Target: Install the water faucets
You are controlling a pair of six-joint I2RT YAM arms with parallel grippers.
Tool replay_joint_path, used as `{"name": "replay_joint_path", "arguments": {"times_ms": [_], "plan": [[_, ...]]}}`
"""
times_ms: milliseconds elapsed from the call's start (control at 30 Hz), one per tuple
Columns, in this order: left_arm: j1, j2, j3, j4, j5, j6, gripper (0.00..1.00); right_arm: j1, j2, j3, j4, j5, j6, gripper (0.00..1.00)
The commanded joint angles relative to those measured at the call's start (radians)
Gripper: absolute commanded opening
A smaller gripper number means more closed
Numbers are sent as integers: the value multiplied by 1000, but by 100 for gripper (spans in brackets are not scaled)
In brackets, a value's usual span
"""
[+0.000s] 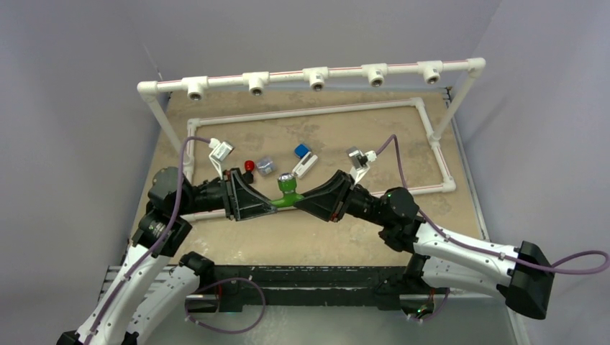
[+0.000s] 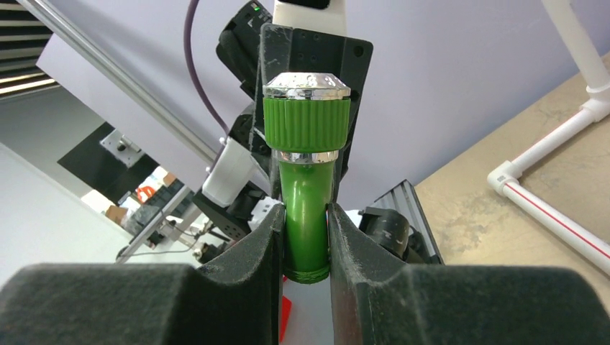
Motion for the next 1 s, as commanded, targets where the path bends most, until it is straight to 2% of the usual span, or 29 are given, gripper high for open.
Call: {"name": "replay_joint_path", "arguments": {"times_ms": [0, 33, 133, 300, 500, 600, 767, 967], "plan": [[1, -4, 1, 76, 40, -13, 30, -2, -22, -11, 80, 56, 28, 0], [1, -4, 0, 77, 41, -13, 26, -2, -19, -11, 84, 55, 23, 0], [0, 1, 2, 78, 45, -13, 0, -2, -13, -11, 90, 49, 14, 0], [0, 8, 4, 79, 49, -13, 0, -1, -11, 7, 84, -5, -36, 0], [0, 7, 5, 77, 49, -19, 0, -1, -38, 38, 21, -11, -94, 44], [1, 10, 5, 73, 47, -20, 0, -1, -43, 66, -42, -16, -124, 61], [2, 13, 5, 73, 46, -21, 0, -1, -45, 95, -112, -29, -150, 68], [0, 15, 3, 47, 27, -5, 0, -1, -27, 138, -159, -86, -161, 66]]}}
